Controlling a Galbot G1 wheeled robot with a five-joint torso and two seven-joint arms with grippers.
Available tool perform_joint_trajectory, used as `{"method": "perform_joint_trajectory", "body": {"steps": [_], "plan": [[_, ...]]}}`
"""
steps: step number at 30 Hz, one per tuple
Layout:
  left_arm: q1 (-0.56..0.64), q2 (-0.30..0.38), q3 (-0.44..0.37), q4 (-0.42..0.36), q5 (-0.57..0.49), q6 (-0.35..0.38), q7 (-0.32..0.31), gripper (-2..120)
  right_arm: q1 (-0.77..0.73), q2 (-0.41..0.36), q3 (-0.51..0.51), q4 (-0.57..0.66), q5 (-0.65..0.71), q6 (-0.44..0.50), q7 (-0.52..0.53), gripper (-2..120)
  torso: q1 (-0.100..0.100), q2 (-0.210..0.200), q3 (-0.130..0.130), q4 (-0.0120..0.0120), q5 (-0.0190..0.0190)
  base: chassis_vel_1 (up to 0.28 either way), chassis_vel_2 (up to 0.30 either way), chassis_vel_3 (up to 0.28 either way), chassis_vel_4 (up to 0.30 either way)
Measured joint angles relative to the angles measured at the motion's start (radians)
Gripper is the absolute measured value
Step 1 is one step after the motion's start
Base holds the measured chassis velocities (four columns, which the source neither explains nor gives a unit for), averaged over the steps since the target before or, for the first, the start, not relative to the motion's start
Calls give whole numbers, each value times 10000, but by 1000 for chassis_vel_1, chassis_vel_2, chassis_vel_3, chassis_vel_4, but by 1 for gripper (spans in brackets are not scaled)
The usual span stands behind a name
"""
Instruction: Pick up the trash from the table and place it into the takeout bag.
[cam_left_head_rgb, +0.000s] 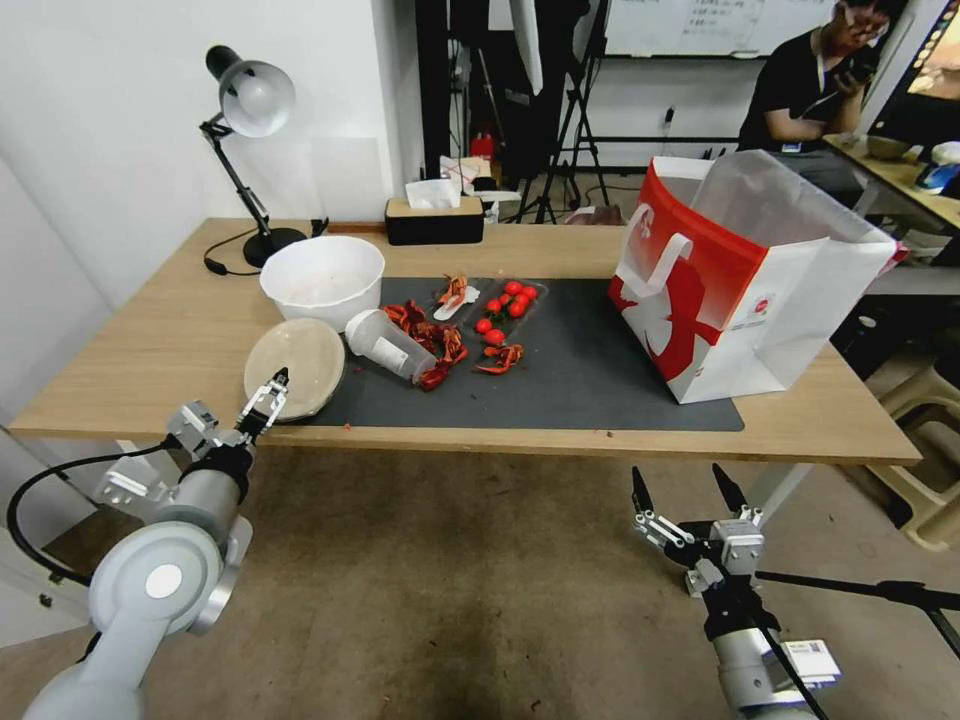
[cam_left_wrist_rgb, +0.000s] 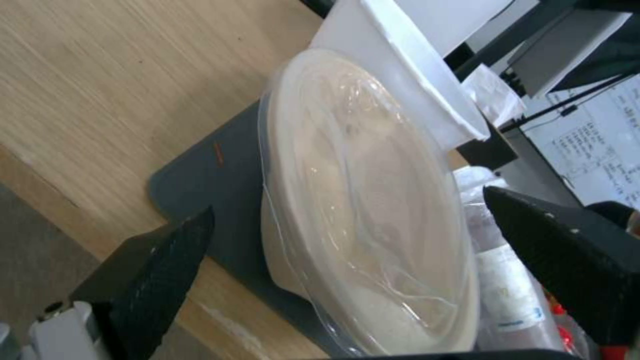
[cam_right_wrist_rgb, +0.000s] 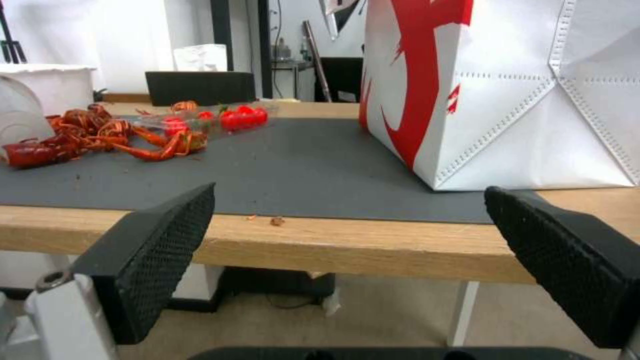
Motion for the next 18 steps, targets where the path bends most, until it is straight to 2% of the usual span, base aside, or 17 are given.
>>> {"method": "perform_joint_trajectory", "body": {"steps": [7, 13, 14, 17, 18], "plan": [[-307, -102, 137, 188, -156, 58, -7, 98, 3, 50, -2, -49, -18, 34, 0, 100, 0, 0, 0, -1, 1, 0, 0, 0, 0], [-363, -200, 193, 308, -226, 30, -56, 79, -3, 76, -15, -159, -43, 91, 0, 100, 0, 0, 0, -1, 1, 0, 0, 0, 0], [-363, -200, 193, 308, -226, 30, -56, 79, -3, 76, -15, -159, -43, 91, 0, 100, 0, 0, 0, -1, 1, 0, 0, 0, 0], [-368, -191, 200, 362, -237, 16, -61, 68, -5, 80, -17, -166, -44, 96, 0, 100, 0, 0, 0, 0, 0, 0, 0, 0, 0], [-375, -183, 200, 383, -243, 5, -62, 59, -5, 82, -18, -166, -45, 97, 0, 100, 0, 0, -1, 0, 0, 0, 0, 0, 0]]}}
